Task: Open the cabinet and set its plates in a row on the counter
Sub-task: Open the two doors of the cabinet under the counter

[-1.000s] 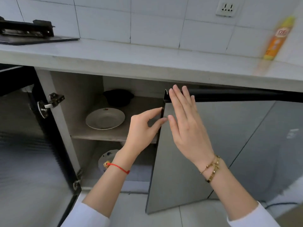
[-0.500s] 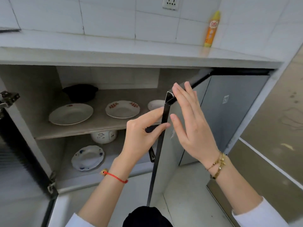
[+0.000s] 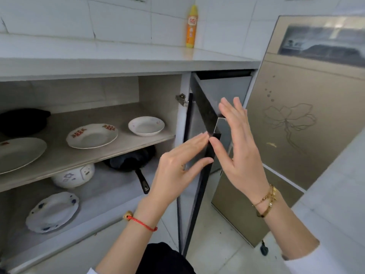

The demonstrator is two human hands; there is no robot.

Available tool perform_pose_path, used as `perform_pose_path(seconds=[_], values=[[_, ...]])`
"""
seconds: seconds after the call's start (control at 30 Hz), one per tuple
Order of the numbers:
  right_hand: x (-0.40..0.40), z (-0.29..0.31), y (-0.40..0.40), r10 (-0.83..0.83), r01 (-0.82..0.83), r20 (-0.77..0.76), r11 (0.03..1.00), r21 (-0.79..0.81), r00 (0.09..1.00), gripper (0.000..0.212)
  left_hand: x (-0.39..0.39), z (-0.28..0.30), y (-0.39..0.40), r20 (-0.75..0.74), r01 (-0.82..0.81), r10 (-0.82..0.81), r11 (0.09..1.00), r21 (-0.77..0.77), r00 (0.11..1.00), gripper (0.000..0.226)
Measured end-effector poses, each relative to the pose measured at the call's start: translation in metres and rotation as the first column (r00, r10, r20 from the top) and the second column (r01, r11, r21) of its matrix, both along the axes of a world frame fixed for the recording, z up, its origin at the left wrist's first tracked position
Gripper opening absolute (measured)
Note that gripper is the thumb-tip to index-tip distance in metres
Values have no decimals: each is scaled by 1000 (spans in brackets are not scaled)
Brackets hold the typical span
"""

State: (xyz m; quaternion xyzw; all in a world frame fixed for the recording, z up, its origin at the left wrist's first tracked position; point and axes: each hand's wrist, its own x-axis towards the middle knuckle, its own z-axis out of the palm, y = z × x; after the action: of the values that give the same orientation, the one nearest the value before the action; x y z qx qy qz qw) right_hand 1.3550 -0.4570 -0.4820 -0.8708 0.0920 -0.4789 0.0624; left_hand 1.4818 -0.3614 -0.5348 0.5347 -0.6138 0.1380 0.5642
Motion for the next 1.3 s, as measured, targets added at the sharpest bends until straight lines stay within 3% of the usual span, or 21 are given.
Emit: perform_pose_path(seconds=[0.43,0.67,0.87,1.3], values=[[-69,0,-45,-341,340,-21,940,-39,940,55,-64,-2,-79,149,-38,45,998,-46,988,52],[-89,0,-80,-459,459,-5,888,-4,888,51,-83,0,-116,274,-107,66,985,137,959,60],[-105,3,-118,-546,546,-22,838,-17,837,46,-94,-4,-151,371,-83,-62,929,361,927,72],[-114,9,-143,-585,588,-100,809,3,805,51,-110,-8,-186,364,-130,-61,869,477,929,77]])
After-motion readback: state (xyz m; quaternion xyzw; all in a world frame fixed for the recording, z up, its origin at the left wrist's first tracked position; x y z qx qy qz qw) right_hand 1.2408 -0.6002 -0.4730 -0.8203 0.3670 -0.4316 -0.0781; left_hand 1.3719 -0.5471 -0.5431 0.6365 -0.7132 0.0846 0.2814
